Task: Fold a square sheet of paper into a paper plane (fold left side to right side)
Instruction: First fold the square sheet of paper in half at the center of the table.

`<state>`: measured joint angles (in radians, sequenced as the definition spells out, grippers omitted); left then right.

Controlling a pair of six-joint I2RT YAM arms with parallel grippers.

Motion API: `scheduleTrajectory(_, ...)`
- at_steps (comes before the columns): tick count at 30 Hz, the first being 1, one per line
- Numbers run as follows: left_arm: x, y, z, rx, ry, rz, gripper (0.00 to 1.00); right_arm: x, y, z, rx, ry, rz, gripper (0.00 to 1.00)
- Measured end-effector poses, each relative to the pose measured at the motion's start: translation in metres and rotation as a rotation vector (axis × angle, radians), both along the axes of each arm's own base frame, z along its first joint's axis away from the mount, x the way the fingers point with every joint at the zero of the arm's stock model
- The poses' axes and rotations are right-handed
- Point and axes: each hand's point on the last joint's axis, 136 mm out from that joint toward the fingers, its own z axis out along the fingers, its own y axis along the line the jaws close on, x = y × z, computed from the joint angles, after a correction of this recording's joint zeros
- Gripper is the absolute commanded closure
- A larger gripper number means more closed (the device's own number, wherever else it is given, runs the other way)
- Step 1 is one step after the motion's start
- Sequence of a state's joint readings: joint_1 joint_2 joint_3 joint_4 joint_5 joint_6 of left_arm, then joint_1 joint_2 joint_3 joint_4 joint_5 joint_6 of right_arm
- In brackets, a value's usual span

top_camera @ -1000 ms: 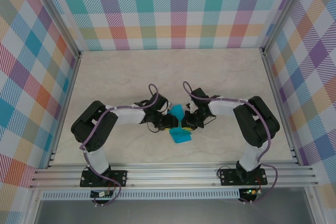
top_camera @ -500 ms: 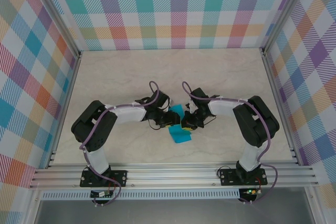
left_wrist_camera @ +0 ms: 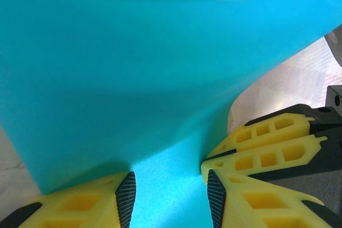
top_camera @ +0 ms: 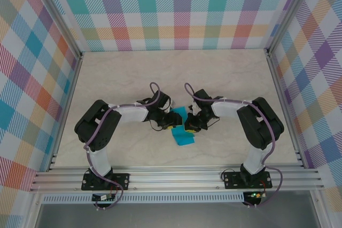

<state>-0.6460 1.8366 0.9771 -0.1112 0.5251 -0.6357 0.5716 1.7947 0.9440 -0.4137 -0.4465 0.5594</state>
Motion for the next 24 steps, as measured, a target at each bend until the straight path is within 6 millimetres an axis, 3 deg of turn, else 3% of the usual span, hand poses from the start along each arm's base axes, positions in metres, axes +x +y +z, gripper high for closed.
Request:
scheduleTrajectory(14,0.029,0.008,0.002,-0.045,0.013,0.049,0.55,0.002,0.0,0.0,-0.005,-0.009,-0.001,0.88)
scheduleTrajectory(24,0.049,0.003,0.005,-0.072,0.004,0.066,0.52,0.003,0.0,0.0,-0.005,-0.016,0.002,0.88)
